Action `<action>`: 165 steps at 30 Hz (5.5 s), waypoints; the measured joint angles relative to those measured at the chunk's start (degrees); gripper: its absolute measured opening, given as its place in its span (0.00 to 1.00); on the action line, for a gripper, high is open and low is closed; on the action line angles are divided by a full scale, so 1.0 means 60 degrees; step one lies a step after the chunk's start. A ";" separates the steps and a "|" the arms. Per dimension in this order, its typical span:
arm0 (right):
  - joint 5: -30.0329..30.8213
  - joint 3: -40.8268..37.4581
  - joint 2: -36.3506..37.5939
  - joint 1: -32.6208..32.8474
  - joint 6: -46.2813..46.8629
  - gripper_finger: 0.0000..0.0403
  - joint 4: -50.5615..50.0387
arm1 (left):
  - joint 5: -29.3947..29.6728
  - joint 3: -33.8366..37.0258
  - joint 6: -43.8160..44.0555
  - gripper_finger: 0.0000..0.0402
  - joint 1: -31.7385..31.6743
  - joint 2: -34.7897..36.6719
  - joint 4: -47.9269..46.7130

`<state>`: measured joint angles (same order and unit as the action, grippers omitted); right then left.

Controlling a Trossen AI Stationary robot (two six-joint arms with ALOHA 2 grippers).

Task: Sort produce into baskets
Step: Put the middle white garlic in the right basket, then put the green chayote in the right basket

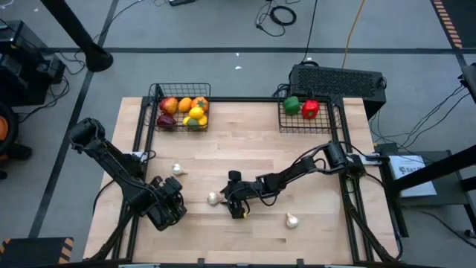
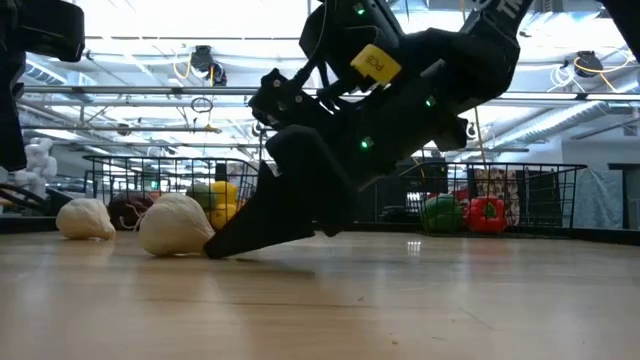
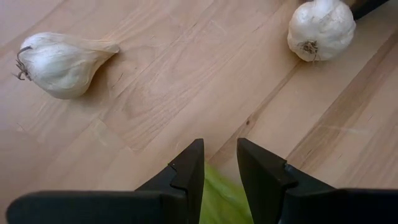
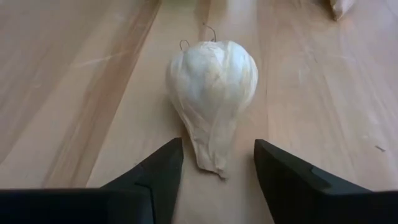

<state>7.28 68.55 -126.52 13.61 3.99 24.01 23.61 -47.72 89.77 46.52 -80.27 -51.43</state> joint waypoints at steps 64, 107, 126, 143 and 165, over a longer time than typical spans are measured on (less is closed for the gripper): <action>0.6812 -0.0012 0.8673 -0.6549 -0.3809 0.19 -1.0822 | 0.1423 0.0521 -0.0453 0.26 0.0029 -0.0113 0.0277; 0.2762 -0.0775 1.0145 -0.5123 0.2312 0.59 -1.1773 | 0.0644 0.0517 -0.0541 0.26 0.0313 -0.0623 0.1140; 0.2703 -0.3898 1.0708 0.0370 0.3462 0.58 -0.6856 | -0.2654 -0.0361 0.1386 0.26 0.0420 -0.0510 -0.0369; 0.2704 -0.3891 1.0695 0.0594 0.3370 0.58 -0.7046 | -0.3043 -0.1785 0.2235 0.26 -0.0470 -0.0528 -0.3500; 0.2474 -0.3883 1.0695 0.0608 0.3159 0.58 -0.7409 | -0.5122 -0.1661 0.3342 0.26 0.1332 -0.1518 -0.1211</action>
<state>22.13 45.25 -62.35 17.26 22.94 -20.45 -7.12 -57.69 109.82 54.51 -89.38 -58.69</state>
